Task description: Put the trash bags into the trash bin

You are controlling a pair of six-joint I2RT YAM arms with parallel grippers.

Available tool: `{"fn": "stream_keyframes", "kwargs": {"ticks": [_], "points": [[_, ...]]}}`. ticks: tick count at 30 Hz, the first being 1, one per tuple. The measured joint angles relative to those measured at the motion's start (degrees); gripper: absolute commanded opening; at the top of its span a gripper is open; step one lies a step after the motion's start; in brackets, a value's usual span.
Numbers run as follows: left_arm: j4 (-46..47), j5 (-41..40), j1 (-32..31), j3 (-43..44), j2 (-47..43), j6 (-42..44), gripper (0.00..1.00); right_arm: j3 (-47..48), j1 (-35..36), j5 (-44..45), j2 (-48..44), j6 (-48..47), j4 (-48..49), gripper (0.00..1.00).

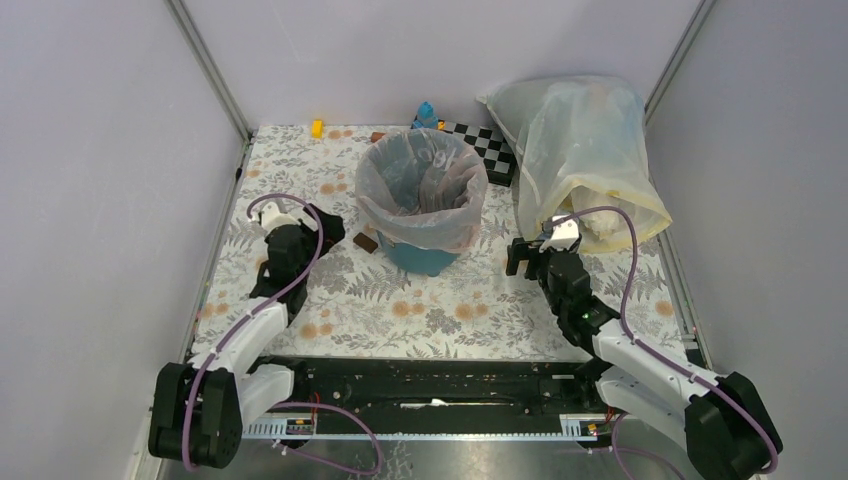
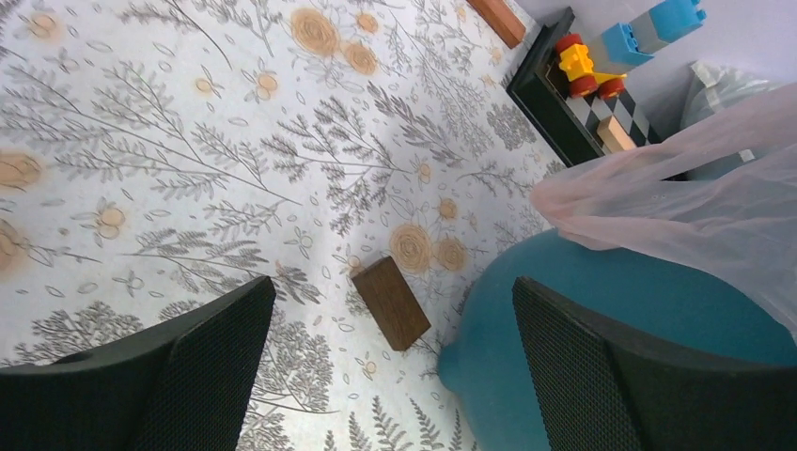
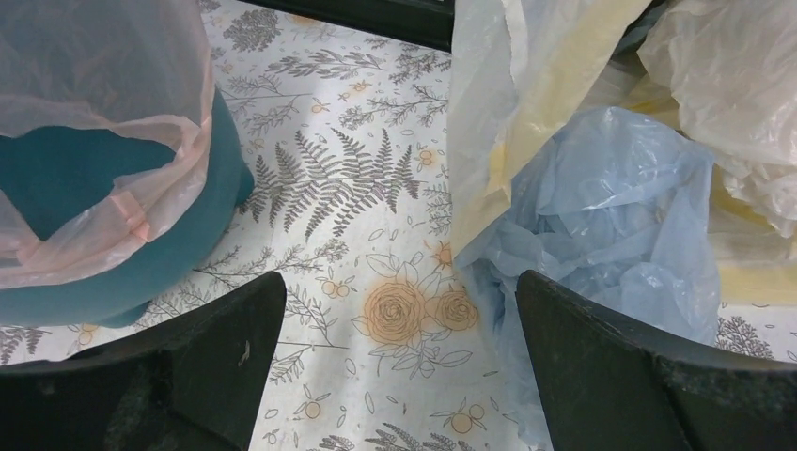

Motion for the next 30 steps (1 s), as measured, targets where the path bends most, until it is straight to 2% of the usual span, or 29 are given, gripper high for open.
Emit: {"fn": "stream_keyframes", "kwargs": {"ticks": [9, 11, 16, 21, 25, 30], "points": [[4.9, -1.62, -0.55, -2.93, -4.22, 11.74, 0.99, -0.2, -3.5, -0.35, 0.31, -2.89, 0.57, 1.0], [6.08, -1.79, -0.79, -2.97, -5.29, 14.01, 0.99, -0.2, -7.43, -1.97, 0.33, -3.04, 1.55, 1.0], [10.54, -2.67, -0.87, -5.53, -6.69, 18.4, 0.99, -3.39, -26.91, -11.65, 2.19, 1.42, 10.86, 1.0], [12.9, -4.22, -0.87, -8.92, -6.6, 23.32, 0.99, -5.4, -28.02, -14.25, 9.25, -0.15, 17.0, 1.0], [16.9, -5.66, -0.87, -11.67, -5.62, 27.63, 0.99, -6.25, -28.02, -14.25, 20.92, -3.13, 26.88, 1.0], [27.34, -6.75, -0.81, -17.55, -2.14, 32.37, 0.99, -7.02, -28.17, -13.55, 28.74, -5.2, 35.71, 0.98]]}}
